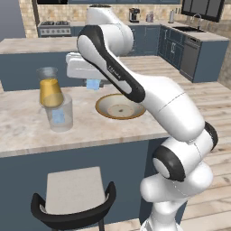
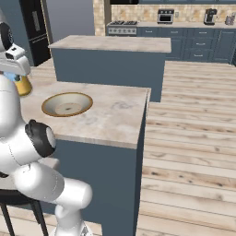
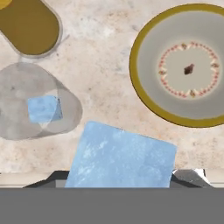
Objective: There are two ice cubes in the ice bowl. Place both ice cubes in the glass cup.
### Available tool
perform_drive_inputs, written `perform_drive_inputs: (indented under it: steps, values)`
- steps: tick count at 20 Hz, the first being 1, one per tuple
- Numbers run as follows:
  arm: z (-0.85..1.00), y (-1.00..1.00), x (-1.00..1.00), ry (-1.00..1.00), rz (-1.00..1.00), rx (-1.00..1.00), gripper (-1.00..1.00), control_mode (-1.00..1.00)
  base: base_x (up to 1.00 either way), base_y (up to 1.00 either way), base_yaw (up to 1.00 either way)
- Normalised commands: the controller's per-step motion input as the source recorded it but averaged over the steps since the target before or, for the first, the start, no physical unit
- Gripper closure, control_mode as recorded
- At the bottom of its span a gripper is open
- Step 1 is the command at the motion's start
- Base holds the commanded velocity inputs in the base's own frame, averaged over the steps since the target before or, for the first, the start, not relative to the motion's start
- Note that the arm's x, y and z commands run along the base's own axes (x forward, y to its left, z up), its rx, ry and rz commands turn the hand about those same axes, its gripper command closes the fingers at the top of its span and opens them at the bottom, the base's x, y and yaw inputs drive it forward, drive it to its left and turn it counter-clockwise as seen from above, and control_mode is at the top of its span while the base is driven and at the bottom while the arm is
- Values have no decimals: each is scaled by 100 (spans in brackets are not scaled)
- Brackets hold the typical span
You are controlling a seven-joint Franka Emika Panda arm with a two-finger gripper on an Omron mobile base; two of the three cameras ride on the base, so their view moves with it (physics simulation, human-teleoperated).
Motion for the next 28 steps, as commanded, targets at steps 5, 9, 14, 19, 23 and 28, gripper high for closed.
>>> perform_drive_inputs:
  steps: [5,9,14,19,23,28]
  values:
    - [-3,82,0,3,0,1,100,-100,0,0,0]
    - [-11,62,2,4,1,1,100,-100,0,0,0]
    - [-13,27,27,2,3,0,100,-100,0,0,0]
    - [-8,2,42,0,0,0,100,-100,0,0,0]
    - [-10,13,41,0,0,0,100,-100,0,0,0]
    - [-9,26,13,0,0,-1,100,-100,0,0,0]
